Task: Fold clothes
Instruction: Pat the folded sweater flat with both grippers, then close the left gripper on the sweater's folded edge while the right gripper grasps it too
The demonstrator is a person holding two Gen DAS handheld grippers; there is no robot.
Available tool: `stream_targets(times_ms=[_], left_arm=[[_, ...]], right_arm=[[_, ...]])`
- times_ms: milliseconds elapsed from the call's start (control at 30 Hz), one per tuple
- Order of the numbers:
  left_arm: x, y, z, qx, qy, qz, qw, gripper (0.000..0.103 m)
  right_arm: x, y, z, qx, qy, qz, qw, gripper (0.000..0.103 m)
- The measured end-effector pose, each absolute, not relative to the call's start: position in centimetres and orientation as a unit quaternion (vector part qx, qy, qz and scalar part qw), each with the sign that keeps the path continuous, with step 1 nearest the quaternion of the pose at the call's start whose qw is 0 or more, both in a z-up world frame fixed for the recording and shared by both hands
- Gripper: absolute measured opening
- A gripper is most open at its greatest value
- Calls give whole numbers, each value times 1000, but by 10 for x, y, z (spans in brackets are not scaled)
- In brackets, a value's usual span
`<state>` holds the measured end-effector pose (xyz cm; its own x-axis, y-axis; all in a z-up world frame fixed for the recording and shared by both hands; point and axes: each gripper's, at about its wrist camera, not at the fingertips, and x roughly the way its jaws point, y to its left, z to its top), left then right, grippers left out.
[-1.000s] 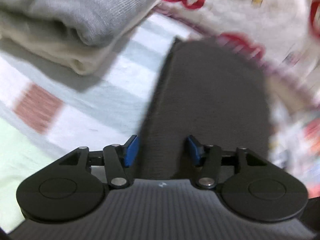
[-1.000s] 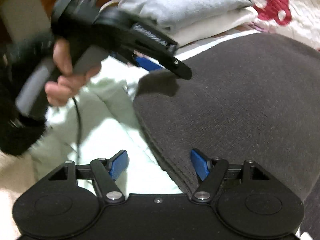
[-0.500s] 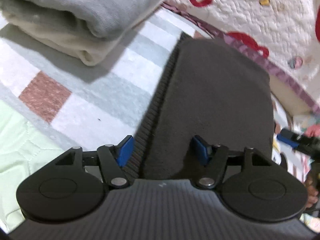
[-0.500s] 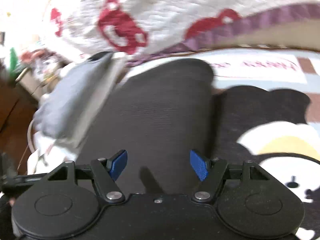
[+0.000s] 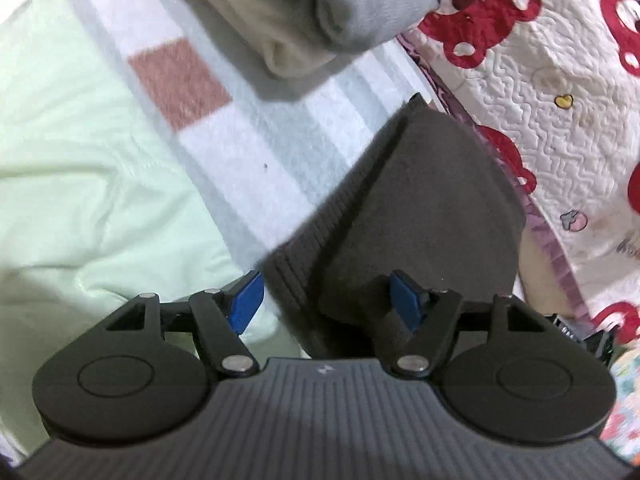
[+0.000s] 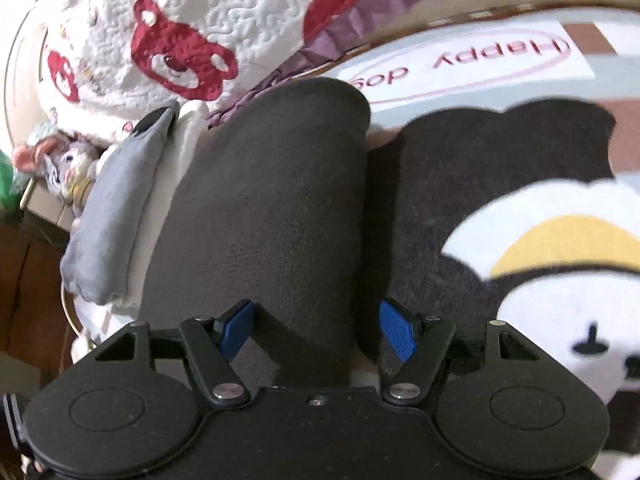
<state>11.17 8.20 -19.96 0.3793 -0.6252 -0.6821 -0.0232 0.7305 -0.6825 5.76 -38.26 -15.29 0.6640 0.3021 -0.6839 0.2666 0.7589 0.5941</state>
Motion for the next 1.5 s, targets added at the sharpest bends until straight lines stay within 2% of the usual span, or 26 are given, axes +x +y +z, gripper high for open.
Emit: stream_targets(times_ms=[133,233,367,500,533,567,667,767,900,1000,1067,1233,1267,1333,1400,1500], left_arm=[[113,75,-204,-307,526,-203,767,77],[112,69,-205,-297,528,-199,770,78],[111,60,-203,-279,520,-197,783,86],[112,43,-208,-253,521,-233,781,85],[112,38,-208,-243,516,-235,787,82],[111,35,-207,-234,511,-235,793,72],[110,28,-205,-209,500,-230,809,54],[110,30,-205,-214,493,-230,811,47],[111,33,-206,-228,485,-231,812,47],[112,37,-208,-242,481,-231,810,53],[115,38,-212,-254,483,-231,806,61],[117,27,-214,-234,469,-235,819,65],[116,23,-212,-215,463,-235,827,54],[110,10,-198,-143,434,-237,857,43],[101,-9,-179,-61,389,-245,886,41],[111,-19,-166,-74,375,-251,889,40]], right_arm=[[66,-390,-156,370,401,7,838,74],[68,-391,-158,377,399,10,836,74],[70,-391,-160,386,396,15,833,74],[71,-394,-162,390,394,24,832,74],[72,-395,-163,394,394,27,830,74],[74,-396,-165,398,394,30,828,74],[78,-399,-168,409,394,38,822,74],[82,-401,-172,420,394,45,816,74],[96,-403,-180,422,401,54,811,77],[105,-406,-188,432,399,60,806,79],[111,-407,-192,440,400,67,801,80],[125,-406,-193,423,398,94,809,83],[126,-405,-191,413,391,102,816,81],[129,-403,-186,394,378,118,829,68],[127,-399,-176,370,357,132,848,52],[122,-391,-146,348,321,149,868,46]])
